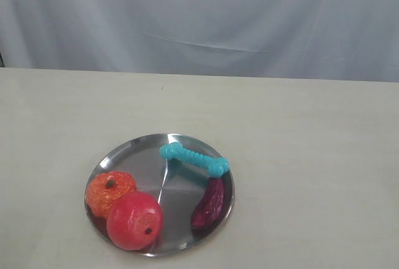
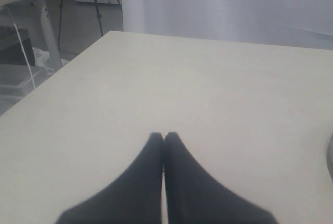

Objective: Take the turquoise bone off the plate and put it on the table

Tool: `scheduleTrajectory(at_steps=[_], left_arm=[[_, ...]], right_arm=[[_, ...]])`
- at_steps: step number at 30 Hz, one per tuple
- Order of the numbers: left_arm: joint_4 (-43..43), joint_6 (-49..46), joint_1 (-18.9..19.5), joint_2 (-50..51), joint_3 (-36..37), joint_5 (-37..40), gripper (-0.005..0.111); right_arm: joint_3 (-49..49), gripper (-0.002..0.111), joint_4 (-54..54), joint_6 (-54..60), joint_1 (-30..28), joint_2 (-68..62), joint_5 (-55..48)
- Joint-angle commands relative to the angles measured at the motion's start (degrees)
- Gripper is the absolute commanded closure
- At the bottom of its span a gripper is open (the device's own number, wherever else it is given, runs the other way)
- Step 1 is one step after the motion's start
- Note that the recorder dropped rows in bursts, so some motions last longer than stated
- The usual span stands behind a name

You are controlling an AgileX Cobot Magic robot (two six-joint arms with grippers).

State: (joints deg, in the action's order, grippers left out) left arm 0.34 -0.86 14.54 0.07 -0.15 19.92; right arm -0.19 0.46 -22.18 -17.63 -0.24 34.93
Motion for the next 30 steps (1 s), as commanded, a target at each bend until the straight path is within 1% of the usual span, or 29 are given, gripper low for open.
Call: scheduleTrajectory(at_steps=[1, 2, 3, 4, 5, 7, 8, 9, 10, 11, 12, 16, 19, 23, 26, 30], left_arm=[[-0.3, 0.2, 0.1, -0.1, 0.1, -0.3, 0.107], [-0.3, 0.2, 0.1, -0.1, 0.1, -0.3, 0.107], [-0.3, 0.2, 0.1, -0.1, 0.1, -0.3, 0.107], [-0.3, 0.2, 0.1, -0.1, 0.1, -0.3, 0.107], [-0.3, 0.2, 0.1, -0.1, 0.1, -0.3, 0.107], [-0.3, 0.2, 0.1, -0.1, 0.1, -0.3, 0.107], [-0.3, 0.2, 0.1, -0.1, 0.1, -0.3, 0.107], [-0.3, 0.2, 0.1, -0.1, 0.1, -0.3, 0.107], [-0.3, 0.2, 0.1, -0.1, 0.1, -0.3, 0.107], [-0.3, 0.2, 0.1, -0.1, 0.1, -0.3, 0.107], [-0.3, 0.2, 0.1, -0.1, 0.1, -0.3, 0.107], [-0.3, 0.2, 0.1, -0.1, 0.1, -0.3, 0.107], [-0.3, 0.2, 0.1, -0.1, 0.1, -0.3, 0.107], [-0.3, 0.2, 0.1, -0.1, 0.1, -0.3, 0.107], [-0.3, 0.2, 0.1, -0.1, 0.1, -0.3, 0.107], [-0.3, 0.2, 0.1, -0.1, 0.1, -0.3, 0.107]], right_arm=[[-3.7, 0.109, -1.5, -4.4, 0.0, 0.2, -12.2], [-5.4, 0.109, -1.6, -5.1, 0.0, -0.2, -16.6], [-10.1, 0.109, -1.6, -5.6, 0.0, -3.3, -25.3], [-11.8, 0.109, -1.6, -5.6, 0.0, -5.4, -27.6], [-15.8, 0.109, -1.6, -5.6, 0.6, -10.3, -30.1], [-21.9, 0.109, 2.1, -5.5, 4.1, -18.2, -31.5], [-25.8, 0.109, 6.4, -5.4, 7.8, -23.8, -33.7], [-28.2, 0.109, 8.6, -5.4, 10.0, -27.0, -35.4], [-32.8, 0.109, 11.2, -4.8, 13.9, -32.7, -39.5], [-35.5, 0.109, 11.5, -3.6, 15.9, -35.9, -41.8], [-40.6, 0.109, 11.6, -0.3, 19.0, -41.8, -45.9], [-52.9, 0.109, 11.0, 8.9, 23.8, -53.0, -58.4], [-61.3, 0.109, 5.1, 19.3, 24.3, -60.8, -68.1], [-70.8, 0.109, -6.0, 34.1, 22.6, -70.6, -78.3], [-76.0, 0.109, -14.0, 44.4, 20.7, -76.3, -82.2], [-80.2, 0.109, -19.7, 52.0, 19.4, -83.6, -84.9]])
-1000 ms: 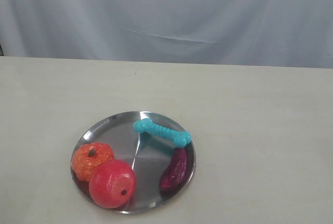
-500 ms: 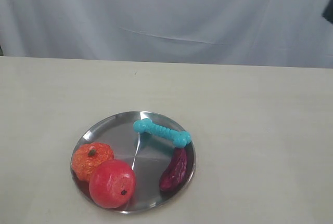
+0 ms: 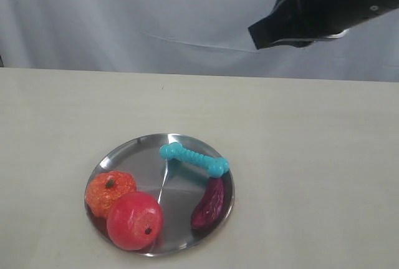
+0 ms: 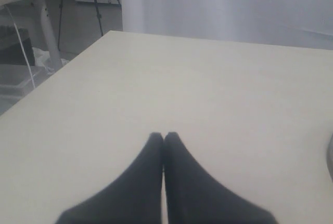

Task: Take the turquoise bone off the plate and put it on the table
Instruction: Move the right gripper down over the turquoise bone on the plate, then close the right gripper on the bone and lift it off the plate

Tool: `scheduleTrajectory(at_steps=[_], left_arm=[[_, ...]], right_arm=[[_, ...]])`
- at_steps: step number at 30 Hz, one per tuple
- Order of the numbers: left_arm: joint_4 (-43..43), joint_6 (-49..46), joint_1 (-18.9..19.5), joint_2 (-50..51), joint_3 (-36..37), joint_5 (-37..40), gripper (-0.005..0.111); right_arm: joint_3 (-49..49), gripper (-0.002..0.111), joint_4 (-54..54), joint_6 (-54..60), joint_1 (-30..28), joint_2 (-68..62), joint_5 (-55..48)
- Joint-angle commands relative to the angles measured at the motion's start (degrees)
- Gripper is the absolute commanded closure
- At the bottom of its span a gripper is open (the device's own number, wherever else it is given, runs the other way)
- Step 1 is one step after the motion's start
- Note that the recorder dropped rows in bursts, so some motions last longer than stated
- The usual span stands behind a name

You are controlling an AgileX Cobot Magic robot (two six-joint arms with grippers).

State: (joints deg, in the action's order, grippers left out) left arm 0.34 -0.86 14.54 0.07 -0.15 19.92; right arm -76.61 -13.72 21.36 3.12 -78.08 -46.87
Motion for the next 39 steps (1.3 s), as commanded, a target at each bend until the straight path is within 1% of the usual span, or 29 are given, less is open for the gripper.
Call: scheduleTrajectory(at_steps=[1, 9, 11, 13, 17, 18, 20, 27, 32, 39], left_arm=[[-0.3, 0.2, 0.1, -0.1, 0.1, -0.3, 0.107], [-0.3, 0.2, 0.1, -0.1, 0.1, -0.3, 0.107], [-0.3, 0.2, 0.1, -0.1, 0.1, -0.3, 0.107], [-0.3, 0.2, 0.1, -0.1, 0.1, -0.3, 0.107], [-0.3, 0.2, 0.1, -0.1, 0.1, -0.3, 0.107], [-0.3, 0.2, 0.1, -0.1, 0.1, -0.3, 0.107], [-0.3, 0.2, 0.1, -0.1, 0.1, -0.3, 0.107], [-0.3, 0.2, 0.1, -0.1, 0.1, -0.3, 0.107], [-0.3, 0.2, 0.1, -0.1, 0.1, -0.3, 0.107], [-0.3, 0.2, 0.1, -0.1, 0.1, -0.3, 0.107]], right_arm=[[-4.5, 0.109, -5.9, 9.4, -1.3, -7.5, -3.5], [-8.8, 0.109, -5.9, 10.0, -1.3, -21.5, -3.0], [-9.6, 0.106, -5.9, 11.2, -1.3, -25.1, -2.7], [-10.3, 0.098, -5.9, 12.5, -1.3, -28.5, -2.6], [-11.6, 0.066, -6.4, 14.2, -1.3, -34.1, -2.5], [-11.7, 0.060, -6.8, 14.8, -1.3, -35.3, -2.1], [-11.7, 0.054, -6.7, 15.6, -1.3, -37.1, -1.1], [-11.7, 0.054, -9.4, 18.3, -1.3, -42.2, 0.9], [-11.7, 0.054, -14.7, 22.8, -1.0, -44.3, 1.2], [-11.9, 0.054, -15.0, 23.5, 0.6, -46.8, 2.7]])
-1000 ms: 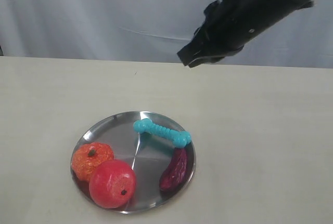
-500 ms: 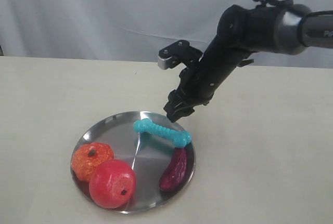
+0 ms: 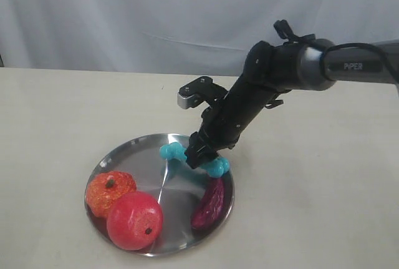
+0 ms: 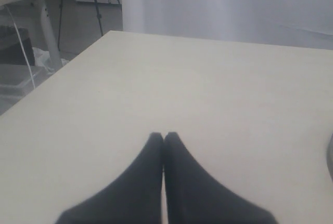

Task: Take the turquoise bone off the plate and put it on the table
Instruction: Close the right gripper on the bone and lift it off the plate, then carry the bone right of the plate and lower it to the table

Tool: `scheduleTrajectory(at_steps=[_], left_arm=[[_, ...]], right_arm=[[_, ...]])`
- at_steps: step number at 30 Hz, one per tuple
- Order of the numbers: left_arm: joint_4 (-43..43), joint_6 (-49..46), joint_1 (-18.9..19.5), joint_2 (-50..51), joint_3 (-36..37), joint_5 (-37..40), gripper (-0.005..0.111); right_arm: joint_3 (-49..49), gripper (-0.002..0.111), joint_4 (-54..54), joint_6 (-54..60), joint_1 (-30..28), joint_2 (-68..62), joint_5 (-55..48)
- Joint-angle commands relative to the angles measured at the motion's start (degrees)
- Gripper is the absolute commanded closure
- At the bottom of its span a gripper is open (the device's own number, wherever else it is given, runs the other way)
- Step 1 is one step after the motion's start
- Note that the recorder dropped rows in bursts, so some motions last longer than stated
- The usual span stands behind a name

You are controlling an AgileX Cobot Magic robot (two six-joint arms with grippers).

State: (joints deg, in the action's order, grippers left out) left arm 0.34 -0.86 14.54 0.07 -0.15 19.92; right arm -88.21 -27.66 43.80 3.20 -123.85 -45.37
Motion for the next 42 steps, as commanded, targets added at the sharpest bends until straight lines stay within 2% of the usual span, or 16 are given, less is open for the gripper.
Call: scheduleTrajectory(at_steps=[1, 3, 10, 22, 29, 32, 35, 39, 42], left_arm=[[-0.3, 0.2, 0.1, -0.1, 0.1, -0.3, 0.107], [-0.3, 0.2, 0.1, -0.1, 0.1, -0.3, 0.107], [-0.3, 0.2, 0.1, -0.1, 0.1, -0.3, 0.107], [-0.3, 0.2, 0.1, -0.1, 0.1, -0.3, 0.107], [-0.3, 0.2, 0.1, -0.1, 0.1, -0.3, 0.107], [-0.3, 0.2, 0.1, -0.1, 0.1, -0.3, 0.107], [-0.3, 0.2, 0.1, -0.1, 0.1, -0.3, 0.107], [-0.3, 0.2, 0.1, -0.1, 0.1, -0.3, 0.107], [-0.3, 0.2, 0.1, -0.1, 0.1, -0.3, 0.107]], right_arm=[[-0.3, 0.054, -1.1, 1.0, 0.6, -1.2, 1.5], [-0.3, 0.059, -1.3, 1.0, 0.6, -1.5, 1.6], [-0.3, 0.107, -1.3, 1.0, 0.6, -1.7, 1.6], [-0.4, 0.109, -6.4, 0.1, 0.6, 2.9, 1.4], [-0.4, 0.109, -4.5, -6.1, 0.4, 21.0, 1.6], [-0.4, 0.109, 4.9, -13.7, 0.4, 28.3, 1.6], [-0.4, 0.109, 26.6, -31.5, 0.4, 34.5, -0.9], [-0.4, 0.109, 46.4, -46.8, 0.3, 36.1, -8.6], [-0.3, 0.109, 49.1, -51.0, 0.3, 36.0, -11.3]])
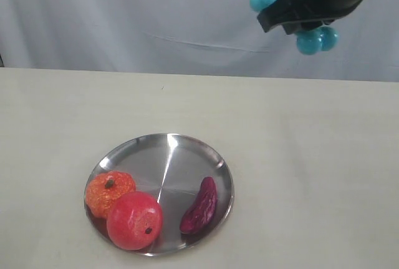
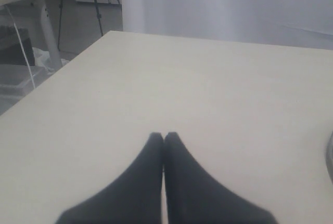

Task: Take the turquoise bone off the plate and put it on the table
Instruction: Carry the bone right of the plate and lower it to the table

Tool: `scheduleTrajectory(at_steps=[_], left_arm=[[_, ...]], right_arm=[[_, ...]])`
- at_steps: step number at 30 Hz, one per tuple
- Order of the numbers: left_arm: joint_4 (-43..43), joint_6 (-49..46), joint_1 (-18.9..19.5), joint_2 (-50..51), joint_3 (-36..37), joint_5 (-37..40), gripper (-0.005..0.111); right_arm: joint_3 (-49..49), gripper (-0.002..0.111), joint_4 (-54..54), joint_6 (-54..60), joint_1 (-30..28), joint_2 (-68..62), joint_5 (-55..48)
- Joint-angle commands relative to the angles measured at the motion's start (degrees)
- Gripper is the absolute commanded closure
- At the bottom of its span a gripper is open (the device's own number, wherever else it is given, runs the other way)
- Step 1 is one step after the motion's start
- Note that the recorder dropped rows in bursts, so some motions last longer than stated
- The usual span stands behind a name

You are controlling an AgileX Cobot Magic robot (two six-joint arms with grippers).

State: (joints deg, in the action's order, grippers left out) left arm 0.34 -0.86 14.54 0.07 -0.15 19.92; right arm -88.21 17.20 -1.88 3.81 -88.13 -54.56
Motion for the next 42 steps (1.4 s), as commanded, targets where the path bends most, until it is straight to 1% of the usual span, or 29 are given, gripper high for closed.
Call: scheduleTrajectory(at_steps=[1, 5, 9, 18, 24, 30, 34, 42], left_arm=[[-0.3, 0.2, 0.1, -0.1, 0.1, -0.3, 0.107], [-0.3, 0.2, 0.1, -0.1, 0.1, -0.3, 0.107], [-0.3, 0.2, 0.1, -0.1, 0.1, -0.3, 0.107], [-0.3, 0.2, 0.1, -0.1, 0.1, -0.3, 0.107], [-0.3, 0.2, 0.1, -0.1, 0.1, -0.3, 0.107], [-0.3, 0.2, 0.1, -0.1, 0.1, -0.3, 0.107], [-0.3, 0.2, 0.1, -0.1, 0.1, -0.3, 0.107], [-0.3, 0.2, 0.1, -0.1, 0.1, -0.3, 0.107]], right_arm=[[-0.3, 0.109, 4.2, -6.3, -0.3, 0.1, -2.4], [1.1, 0.109, 4.8, -9.7, -0.3, -1.5, -3.6], [4.9, 0.109, 5.5, -12.6, -0.3, -4.9, -3.6], [10.5, 0.109, 4.3, -16.9, -0.3, -14.1, -0.6], [11.4, 0.109, -0.4, -16.9, -0.3, -20.8, 0.7], [11.4, 0.109, -0.8, -19.5, -0.8, -25.9, 1.7], [11.6, 0.109, -2.1, -20.4, -1.9, -27.4, 3.5], [11.9, 0.108, -2.3, -18.6, -2.4, -28.0, 3.5]])
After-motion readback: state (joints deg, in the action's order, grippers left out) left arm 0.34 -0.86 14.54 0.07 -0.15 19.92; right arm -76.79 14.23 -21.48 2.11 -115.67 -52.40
